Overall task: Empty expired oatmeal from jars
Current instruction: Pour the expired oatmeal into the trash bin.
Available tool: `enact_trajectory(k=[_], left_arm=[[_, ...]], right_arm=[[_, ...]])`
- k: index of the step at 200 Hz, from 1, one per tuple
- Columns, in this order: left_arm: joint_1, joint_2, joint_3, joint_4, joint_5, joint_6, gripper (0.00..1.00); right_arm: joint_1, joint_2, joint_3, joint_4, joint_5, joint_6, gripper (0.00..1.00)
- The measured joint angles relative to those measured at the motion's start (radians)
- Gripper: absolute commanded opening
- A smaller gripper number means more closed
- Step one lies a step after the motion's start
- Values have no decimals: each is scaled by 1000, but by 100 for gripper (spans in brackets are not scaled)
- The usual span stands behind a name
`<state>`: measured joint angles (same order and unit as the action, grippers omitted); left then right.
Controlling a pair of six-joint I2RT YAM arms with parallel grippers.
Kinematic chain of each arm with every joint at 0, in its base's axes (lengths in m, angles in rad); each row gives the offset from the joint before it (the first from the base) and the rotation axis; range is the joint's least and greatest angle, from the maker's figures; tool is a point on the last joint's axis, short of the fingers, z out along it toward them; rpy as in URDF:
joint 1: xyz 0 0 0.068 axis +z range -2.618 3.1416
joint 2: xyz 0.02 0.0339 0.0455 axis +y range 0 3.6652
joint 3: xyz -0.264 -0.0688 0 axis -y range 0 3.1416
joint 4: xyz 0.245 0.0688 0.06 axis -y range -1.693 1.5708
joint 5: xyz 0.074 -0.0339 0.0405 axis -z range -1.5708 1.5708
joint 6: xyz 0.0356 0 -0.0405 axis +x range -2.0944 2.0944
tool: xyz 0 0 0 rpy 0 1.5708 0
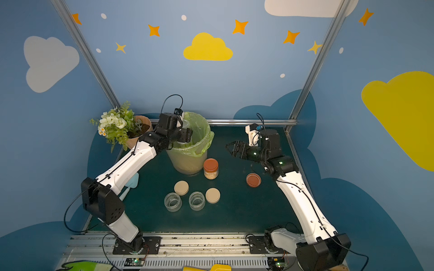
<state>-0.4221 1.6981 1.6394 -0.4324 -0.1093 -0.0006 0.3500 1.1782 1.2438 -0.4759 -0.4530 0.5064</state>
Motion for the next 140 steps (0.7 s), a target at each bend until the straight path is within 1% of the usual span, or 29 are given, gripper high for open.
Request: enact_trajectory(k=[9, 23, 30, 36, 50, 57, 63, 69, 76, 81, 88, 96, 106, 111, 116, 124, 130, 137, 140], left_arm=[[11, -3, -8, 8, 51, 1, 3], [27, -15, -28, 14, 44, -21, 3], [33, -22, -45, 27, 75, -21, 3], [34, -23, -46, 21, 79, -5, 3], [6, -10, -26, -1, -27, 21, 3], [2, -6, -19, -3, -11, 21, 3], [-3, -6, -18, -3, 34, 21, 3], [-10, -7, -17, -5, 40, 27, 3], [-20, -7, -16, -5, 8, 30, 3], [-21, -7, -16, -5, -8, 28, 6], [-19, -7, -16, -7, 6, 32, 4], [-20, -7, -13, -16, 11, 44, 3], [-22, -6, 2, -51, -52, 45, 3], [-16, -10, 3, -58, -64, 33, 4], [-5, -21, -8, -46, -25, 13, 5], [19, -52, -56, 3, 45, -13, 3], [31, -72, -82, 20, 58, -33, 3], [52, -94, -102, 20, 61, -84, 3], [63, -99, -108, 23, 79, -104, 3]], right_arm=[[4, 1, 2, 3, 0, -3, 96], [12, 1, 2, 5, 1, -8, 96], [14, 2, 2, 8, 1, -10, 96], [18, 3, 2, 9, 0, -10, 96], [23, 12, 2, 15, 0, -12, 96], [27, 19, 4, 16, -1, -14, 96], [31, 25, 5, 16, 0, -14, 96], [33, 31, 5, 16, 0, -16, 96], [36, 36, 7, 15, 2, -17, 96], [38, 40, 8, 14, 3, -18, 96], [41, 43, 11, 15, 6, -21, 96], [44, 44, 12, 16, 8, -23, 96], [46, 44, 14, 17, 10, -27, 96], [47, 44, 15, 17, 11, -29, 96], [47, 44, 15, 19, 12, -31, 96], [48, 44, 15, 23, 11, -33, 96], [50, 45, 15, 27, 10, -34, 96], [53, 47, 16, 32, 9, -35, 96], [53, 48, 16, 32, 8, -37, 96]])
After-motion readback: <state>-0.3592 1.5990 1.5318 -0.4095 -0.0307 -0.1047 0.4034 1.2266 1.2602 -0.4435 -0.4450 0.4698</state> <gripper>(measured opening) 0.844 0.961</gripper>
